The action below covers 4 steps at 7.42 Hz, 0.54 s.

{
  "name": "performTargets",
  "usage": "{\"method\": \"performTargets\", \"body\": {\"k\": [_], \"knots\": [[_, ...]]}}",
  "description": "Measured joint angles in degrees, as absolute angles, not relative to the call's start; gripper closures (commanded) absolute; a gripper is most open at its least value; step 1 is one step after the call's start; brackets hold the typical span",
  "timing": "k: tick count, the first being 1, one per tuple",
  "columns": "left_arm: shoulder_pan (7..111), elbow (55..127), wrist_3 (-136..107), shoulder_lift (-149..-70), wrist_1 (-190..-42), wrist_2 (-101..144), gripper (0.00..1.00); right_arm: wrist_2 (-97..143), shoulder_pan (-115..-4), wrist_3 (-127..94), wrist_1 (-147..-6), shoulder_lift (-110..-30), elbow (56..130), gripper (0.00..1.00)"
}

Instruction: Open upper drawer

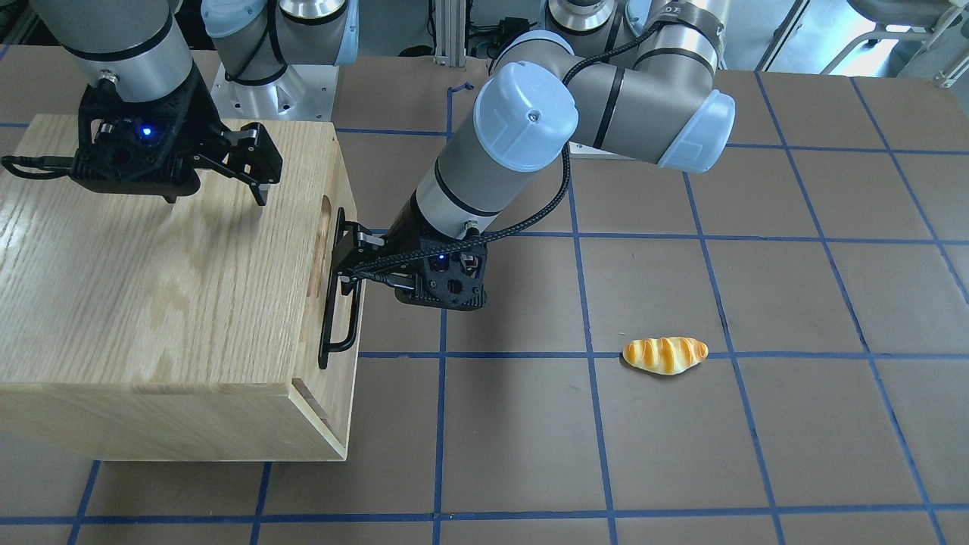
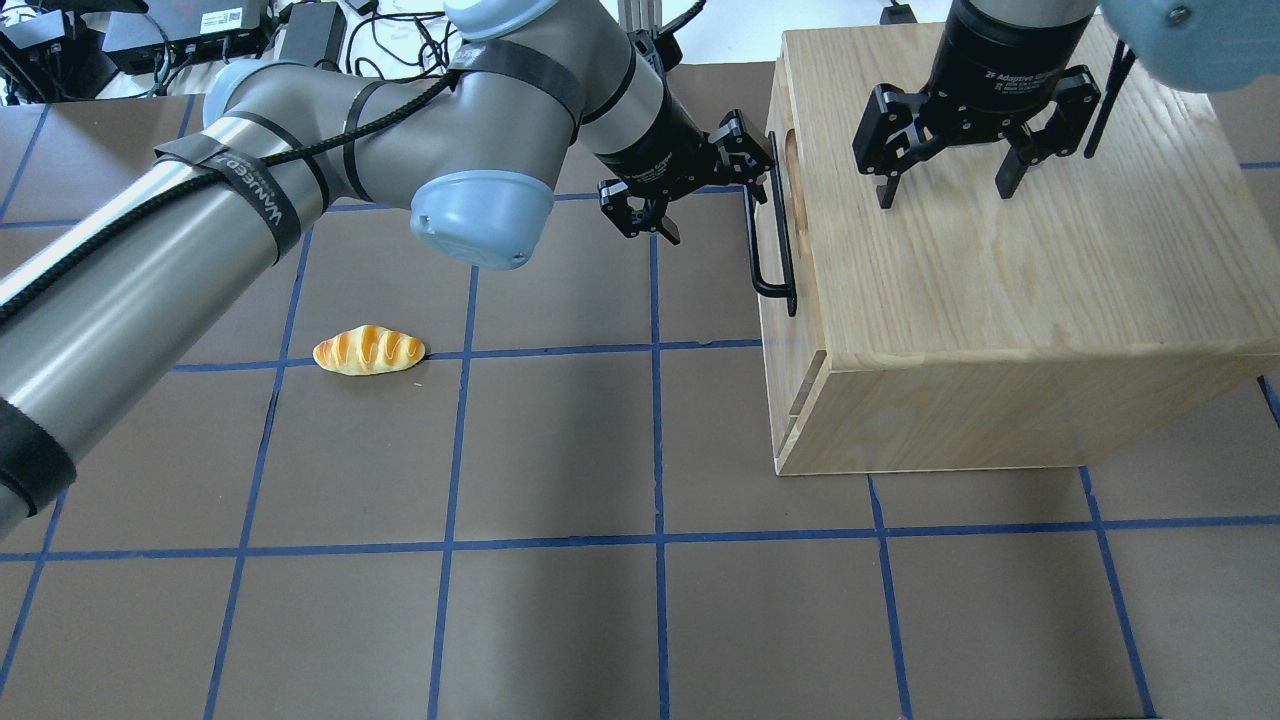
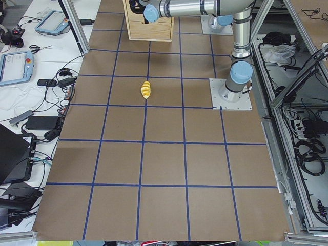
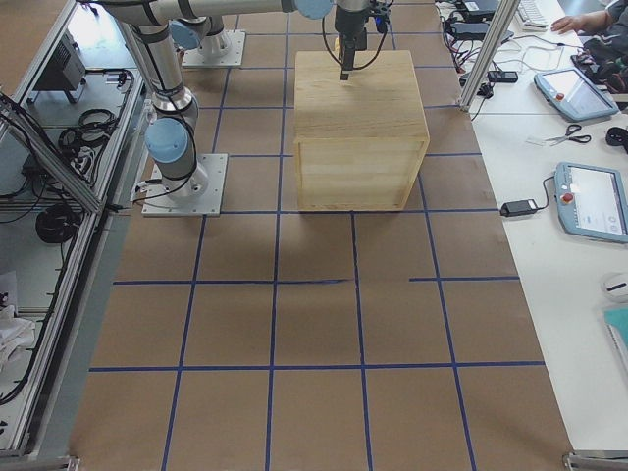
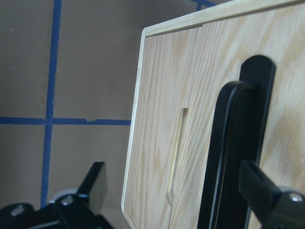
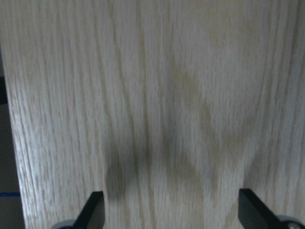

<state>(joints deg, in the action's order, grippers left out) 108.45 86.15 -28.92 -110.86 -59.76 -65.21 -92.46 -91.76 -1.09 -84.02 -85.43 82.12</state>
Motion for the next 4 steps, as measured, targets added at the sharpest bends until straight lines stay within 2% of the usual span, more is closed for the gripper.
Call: {"method": "performTargets", "body": {"k": [4], "knots": [[108.7,86.8,-27.41,-111.13,-59.72,-65.18,0.0,-92.46,-91.76,-1.11,-84.02,-85.43,82.12,0.0]]}}
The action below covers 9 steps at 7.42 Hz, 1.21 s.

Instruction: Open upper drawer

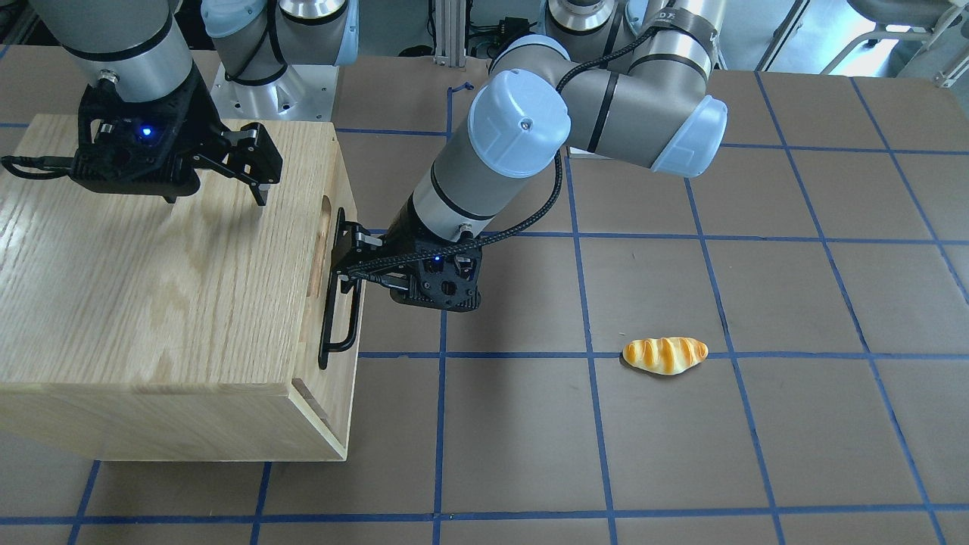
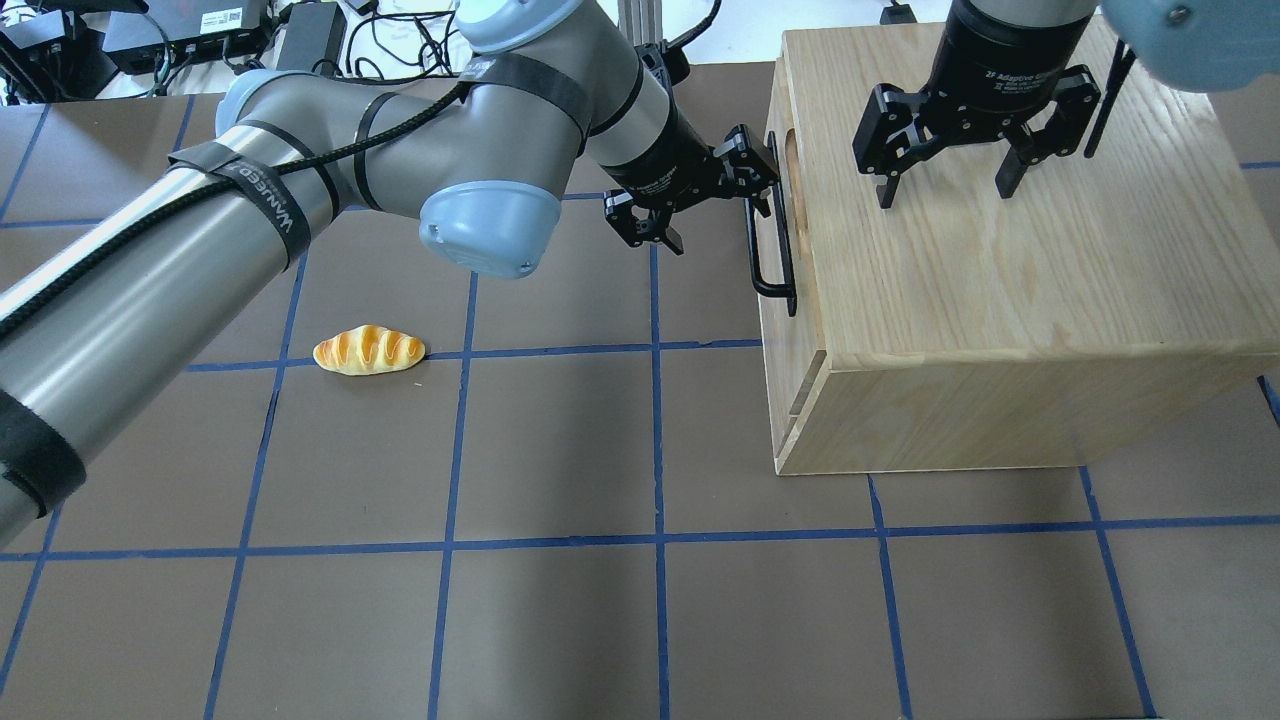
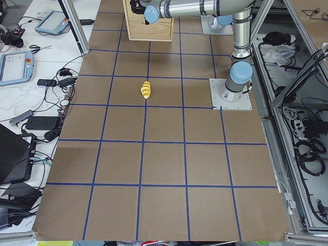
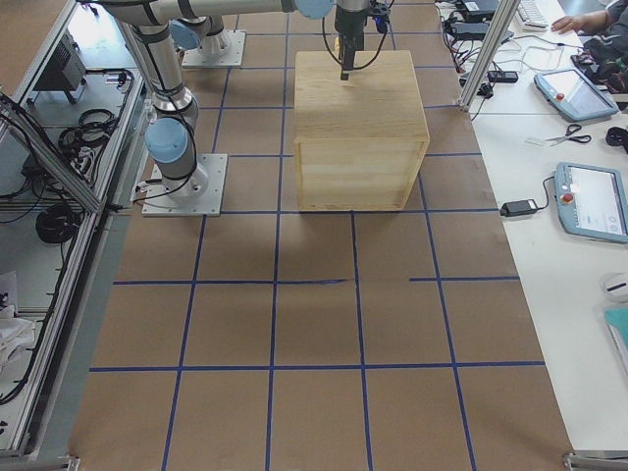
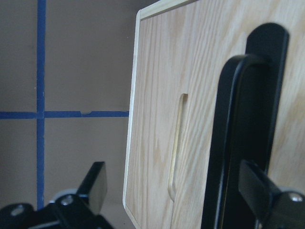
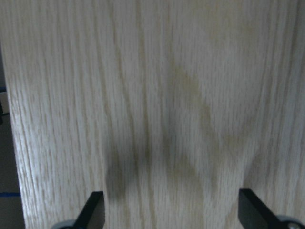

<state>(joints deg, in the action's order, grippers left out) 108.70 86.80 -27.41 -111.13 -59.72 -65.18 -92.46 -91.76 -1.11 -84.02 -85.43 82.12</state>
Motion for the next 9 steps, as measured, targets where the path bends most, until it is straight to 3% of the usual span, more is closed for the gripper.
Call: {"method": "performTargets", "body": {"k": [9], "knots": [[108.36,88.65,-19.43,-109.68,-61.26,-69.65,0.0,-92.46,-91.73,-1.14,-84.02,-85.43,82.11,0.0]]}}
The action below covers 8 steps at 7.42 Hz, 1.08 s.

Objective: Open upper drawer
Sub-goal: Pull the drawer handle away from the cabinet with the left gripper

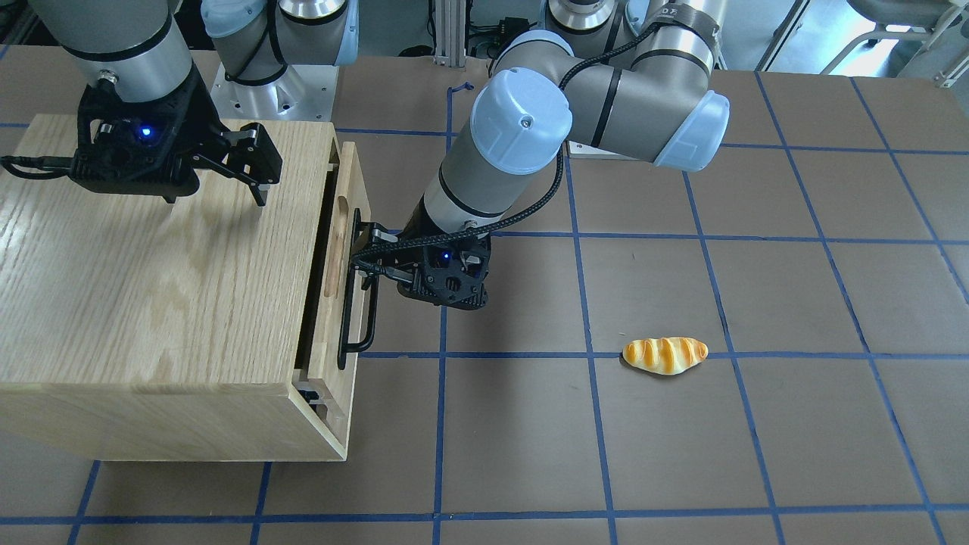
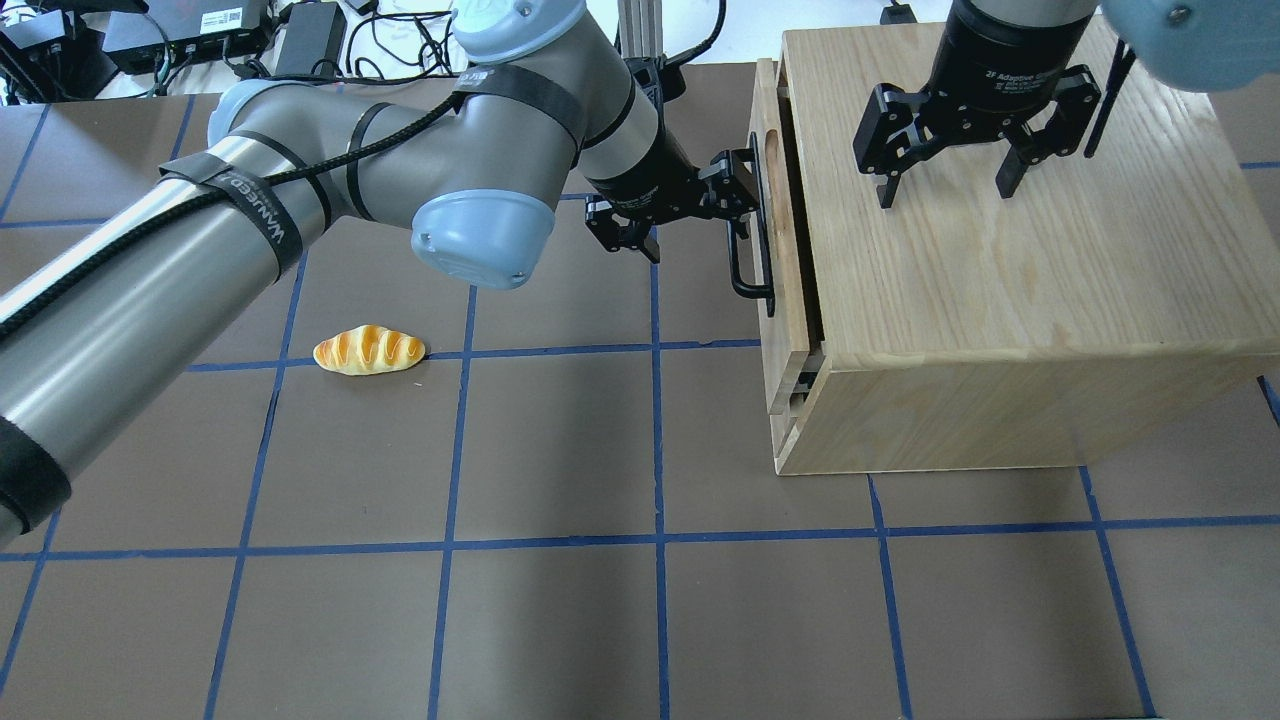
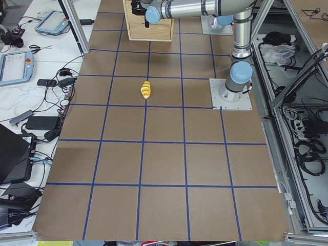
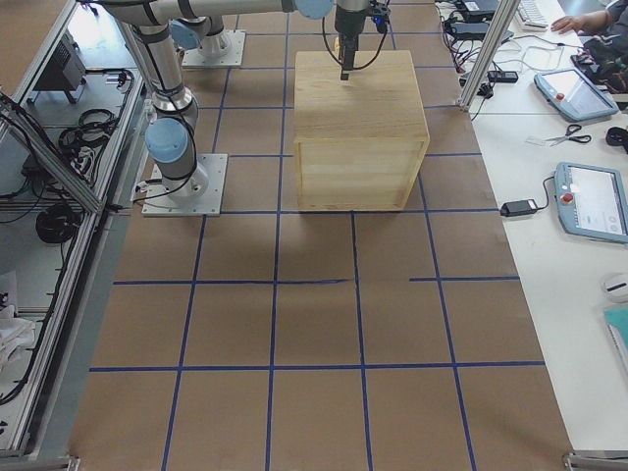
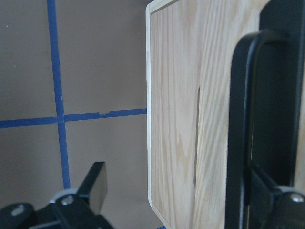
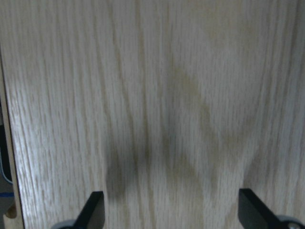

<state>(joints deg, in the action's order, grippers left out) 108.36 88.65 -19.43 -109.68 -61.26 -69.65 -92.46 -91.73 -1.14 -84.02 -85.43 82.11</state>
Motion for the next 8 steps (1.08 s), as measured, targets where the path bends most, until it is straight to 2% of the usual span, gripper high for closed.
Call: {"method": "performTargets", "body": {"k": [8], "knots": [[101.82,89.38,-8.47,-105.58,-71.21,-72.34,0.0,-92.46,-91.74,-1.1,-84.02,-85.43,82.09,0.0]]}}
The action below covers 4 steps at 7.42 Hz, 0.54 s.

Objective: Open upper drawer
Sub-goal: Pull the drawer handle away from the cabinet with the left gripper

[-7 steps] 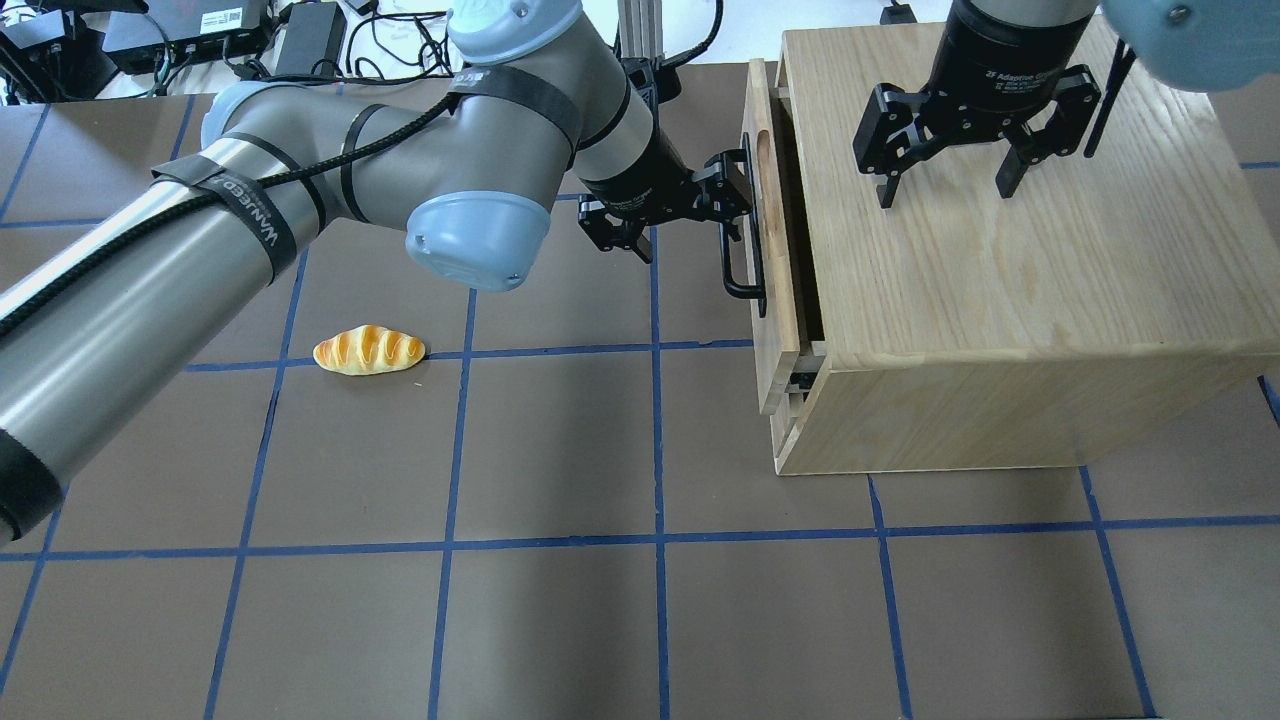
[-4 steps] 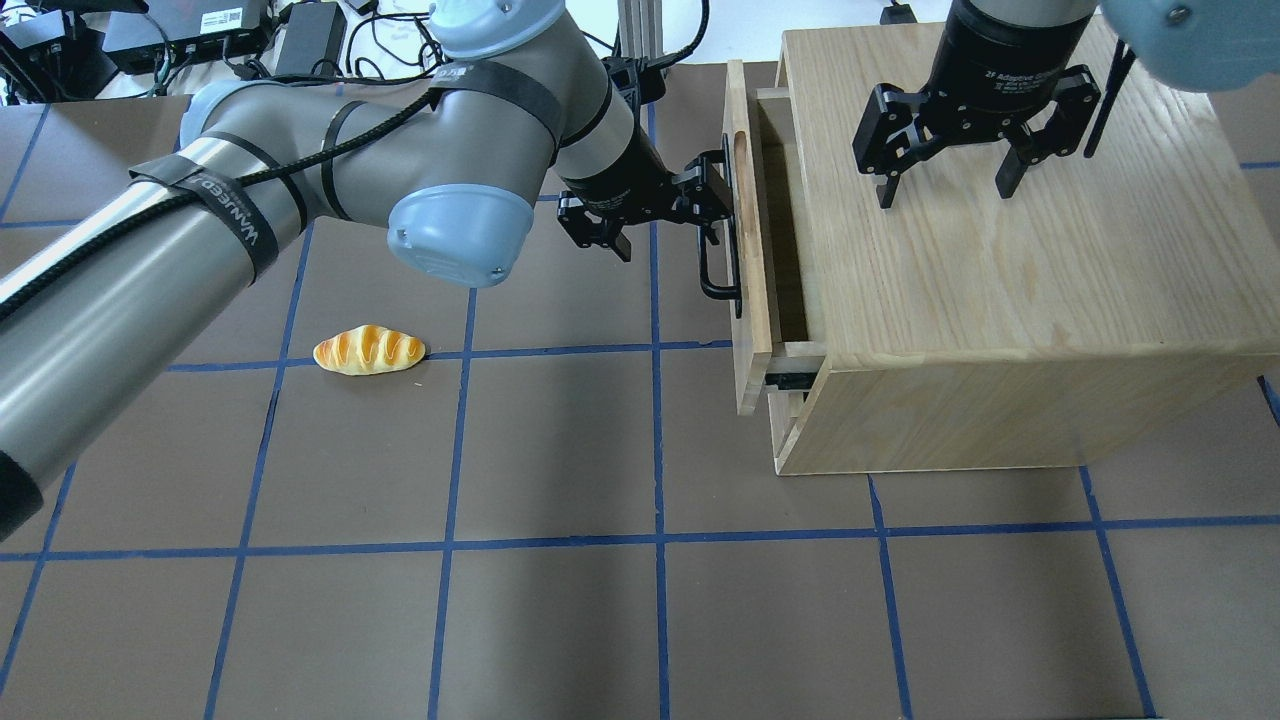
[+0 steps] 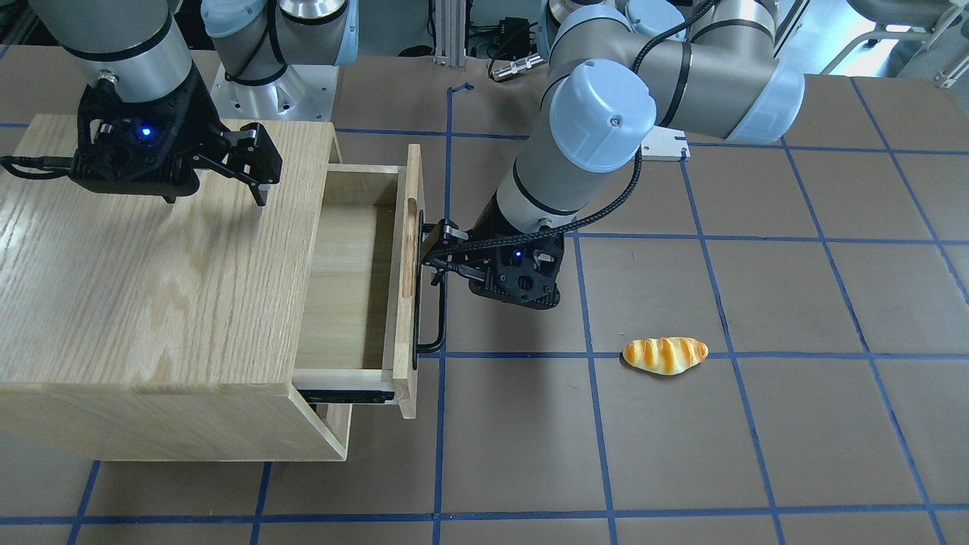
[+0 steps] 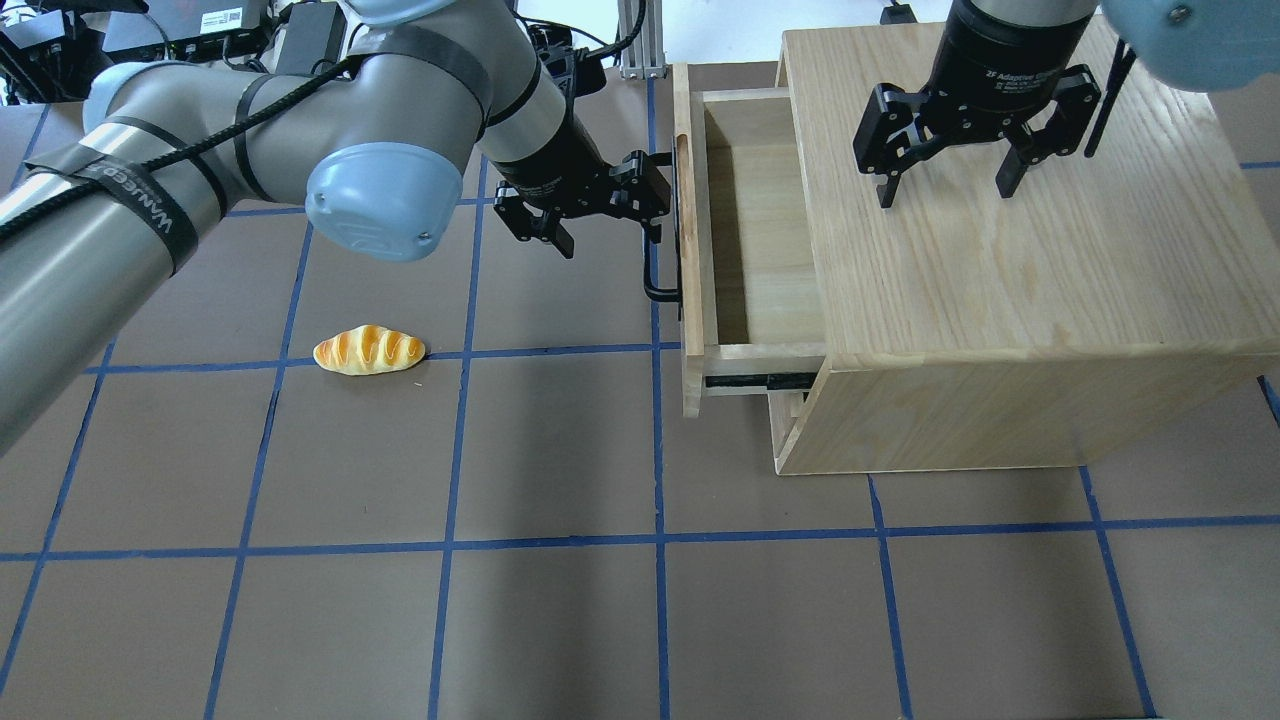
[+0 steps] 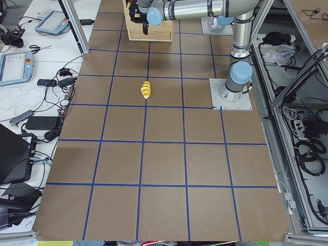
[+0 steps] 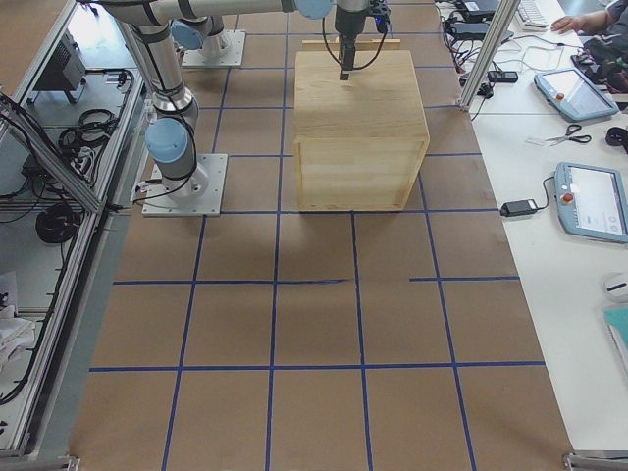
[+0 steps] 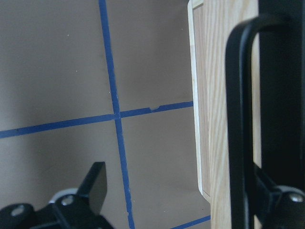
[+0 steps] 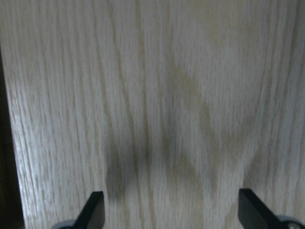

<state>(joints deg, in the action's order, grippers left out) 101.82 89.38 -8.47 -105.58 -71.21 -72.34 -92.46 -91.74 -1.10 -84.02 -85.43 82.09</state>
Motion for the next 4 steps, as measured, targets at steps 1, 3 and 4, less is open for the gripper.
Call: {"method": "performTargets", "body": {"k": [1,3,4], "knots": [[100.87,89.48,-7.71,-104.98,-72.3,-72.34,0.0,-92.46,-91.75,-1.11,-84.02,-85.43,82.09,0.0],[99.97,89.6,-7.2,-104.42,-73.08,-72.33,0.0,-92.46,-91.71,-1.12,-84.02,-85.43,82.1,0.0],[99.6,89.62,-6.81,-104.37,-73.45,-72.33,0.0,-92.46,-91.7,-1.13,-84.02,-85.43,82.12,0.0]]}}
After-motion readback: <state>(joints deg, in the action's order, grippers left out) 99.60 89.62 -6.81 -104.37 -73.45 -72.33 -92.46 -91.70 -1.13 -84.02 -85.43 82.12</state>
